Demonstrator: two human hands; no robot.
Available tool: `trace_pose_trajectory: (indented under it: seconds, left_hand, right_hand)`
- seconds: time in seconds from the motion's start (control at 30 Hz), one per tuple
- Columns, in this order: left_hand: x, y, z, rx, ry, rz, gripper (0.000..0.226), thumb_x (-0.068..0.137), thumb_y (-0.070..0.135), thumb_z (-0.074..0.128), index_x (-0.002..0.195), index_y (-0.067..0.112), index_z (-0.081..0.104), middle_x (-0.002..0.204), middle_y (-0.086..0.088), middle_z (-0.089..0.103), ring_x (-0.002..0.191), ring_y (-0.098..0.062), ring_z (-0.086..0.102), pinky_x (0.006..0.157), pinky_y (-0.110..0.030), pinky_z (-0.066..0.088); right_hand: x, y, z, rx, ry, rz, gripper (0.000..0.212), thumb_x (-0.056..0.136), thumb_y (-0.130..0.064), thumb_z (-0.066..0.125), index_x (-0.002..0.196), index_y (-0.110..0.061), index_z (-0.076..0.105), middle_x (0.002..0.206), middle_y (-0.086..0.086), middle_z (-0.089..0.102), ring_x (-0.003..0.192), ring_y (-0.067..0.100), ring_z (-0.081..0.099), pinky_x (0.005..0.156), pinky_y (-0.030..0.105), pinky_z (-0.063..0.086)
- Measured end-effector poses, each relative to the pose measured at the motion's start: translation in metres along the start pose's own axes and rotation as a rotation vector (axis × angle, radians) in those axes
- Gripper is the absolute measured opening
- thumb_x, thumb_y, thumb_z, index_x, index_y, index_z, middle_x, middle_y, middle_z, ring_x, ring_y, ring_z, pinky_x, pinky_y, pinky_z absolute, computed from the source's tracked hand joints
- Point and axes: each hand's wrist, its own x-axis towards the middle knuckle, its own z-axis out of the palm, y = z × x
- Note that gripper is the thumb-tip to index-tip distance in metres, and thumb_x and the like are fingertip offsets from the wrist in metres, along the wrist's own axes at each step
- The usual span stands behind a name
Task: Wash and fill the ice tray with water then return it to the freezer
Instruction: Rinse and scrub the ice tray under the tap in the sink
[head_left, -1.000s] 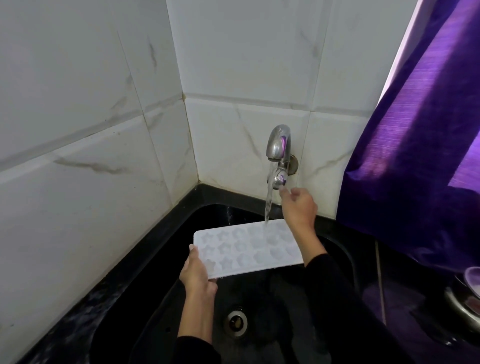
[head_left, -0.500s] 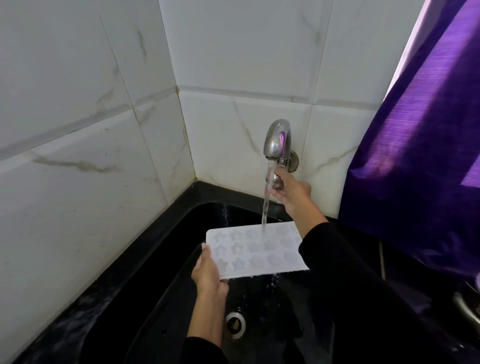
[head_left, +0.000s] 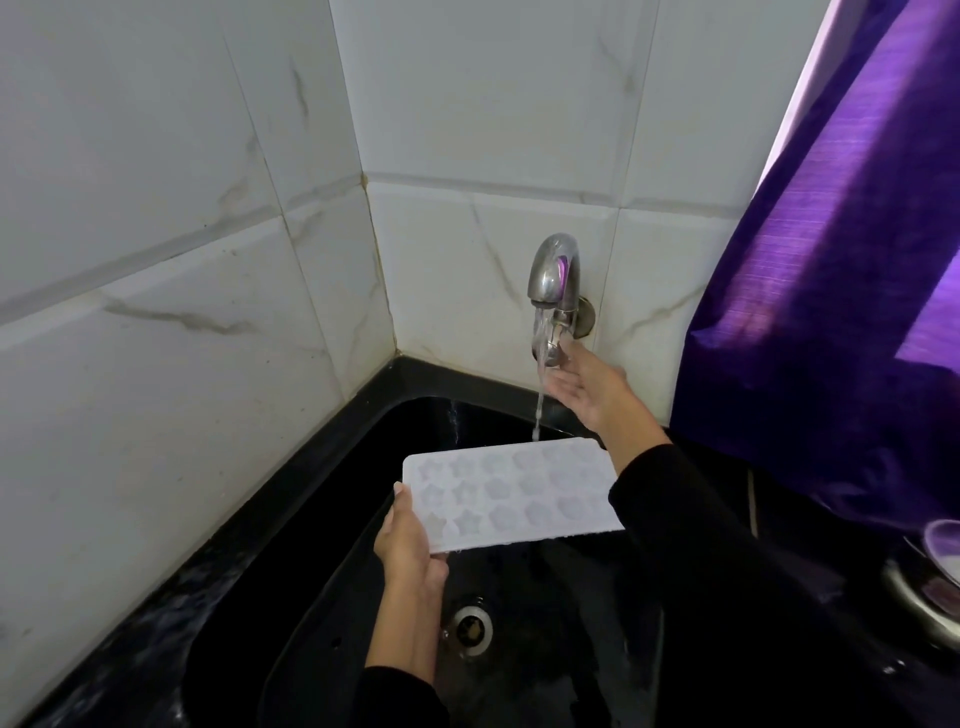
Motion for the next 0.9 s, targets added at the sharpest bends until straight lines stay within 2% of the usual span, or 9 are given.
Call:
trace_pose_trajectory:
  seconds: [0.07,0.13,0.2,0.3,0.4,0.5,0.6,0.77,0.9]
  left_hand:
    - [-0.004,0.002,-0.006,-0.007,-0.001,0.005,0.017,0.095,0.034,0.053,0.105,0.019,0.054,0.092,-0.008,0.063,0.082,-0.027,0.063,0.079,-0.050,0.053]
    - [-0.010,0.005,-0.012,-0.006,-0.003,0.011,0.017,0.095,0.034,0.054,0.104,0.019,0.054,0.093,-0.009,0.063,0.082,-0.027,0.063,0.079,-0.050,0.053]
    - [-0.016,0.006,-0.020,-0.003,0.001,0.017,0.020,0.095,0.034,0.054,0.106,0.017,0.055,0.094,-0.010,0.064,0.084,-0.029,0.064,0.079,-0.050,0.053]
    - [-0.026,0.005,-0.032,0.009,-0.002,0.017,0.031,0.095,0.036,0.054,0.115,0.013,0.057,0.092,-0.011,0.065,0.086,-0.031,0.065,0.080,-0.052,0.055]
    - [-0.036,0.001,-0.044,0.009,-0.016,-0.007,0.035,0.094,0.037,0.054,0.119,0.012,0.056,0.095,-0.013,0.066,0.090,-0.034,0.065,0.085,-0.056,0.053]
    - [-0.045,-0.001,-0.054,0.012,-0.040,-0.023,0.036,0.094,0.038,0.054,0.120,0.013,0.056,0.101,-0.014,0.066,0.094,-0.035,0.065,0.081,-0.055,0.054]
    - [-0.051,0.000,-0.062,0.036,-0.070,-0.035,0.036,0.094,0.038,0.054,0.119,0.012,0.057,0.104,-0.015,0.067,0.095,-0.035,0.065,0.074,-0.050,0.055]
    - [-0.061,-0.001,-0.067,0.096,-0.145,-0.042,0.036,0.096,0.037,0.049,0.117,0.010,0.058,0.105,-0.016,0.068,0.096,-0.035,0.065,0.077,-0.050,0.054]
    - [-0.064,0.002,-0.070,0.184,-0.203,-0.023,0.039,0.098,0.041,0.043,0.112,0.010,0.060,0.101,-0.016,0.070,0.093,-0.034,0.066,0.074,-0.046,0.054]
  right_hand:
    - [-0.014,0.004,-0.015,-0.367,0.177,-0.102,0.039,0.083,-0.038,0.071,0.091,-0.001,0.060,0.092,0.015,0.063,0.082,0.024,0.062,0.079,0.034,0.052]
    - [-0.035,0.013,-0.037,-0.632,0.300,-0.200,0.047,0.087,-0.042,0.064,0.096,0.004,0.065,0.098,0.020,0.065,0.089,0.032,0.061,0.084,0.039,0.049]
    - [-0.054,0.028,-0.062,-0.710,0.338,-0.195,0.052,0.090,-0.044,0.059,0.103,0.006,0.066,0.106,0.021,0.066,0.093,0.035,0.060,0.090,0.043,0.047]
    - [-0.074,0.060,-0.094,-0.698,0.272,-0.052,0.061,0.086,-0.059,0.055,0.092,0.001,0.067,0.096,0.017,0.069,0.088,0.029,0.065,0.087,0.043,0.052]
    - [-0.094,0.088,-0.106,-0.592,0.152,0.075,0.052,0.089,-0.059,0.050,0.090,-0.010,0.067,0.089,0.008,0.071,0.085,0.023,0.067,0.081,0.036,0.053]
    - [-0.116,0.106,-0.108,-0.429,0.068,0.075,0.044,0.095,-0.053,0.045,0.090,-0.015,0.065,0.091,0.008,0.072,0.088,0.024,0.068,0.076,0.036,0.055]
    - [-0.126,0.112,-0.110,-0.411,0.111,0.038,0.042,0.098,-0.048,0.040,0.090,-0.014,0.063,0.094,0.008,0.070,0.090,0.025,0.067,0.073,0.034,0.053]
    - [-0.133,0.110,-0.115,-0.443,0.150,0.010,0.045,0.099,-0.049,0.038,0.089,-0.012,0.062,0.098,0.012,0.070,0.084,0.025,0.064,0.059,0.029,0.045]
    - [-0.140,0.104,-0.117,-0.430,0.126,0.014,0.042,0.100,-0.047,0.037,0.088,-0.014,0.061,0.098,0.011,0.070,0.090,0.026,0.066,0.065,0.030,0.049]
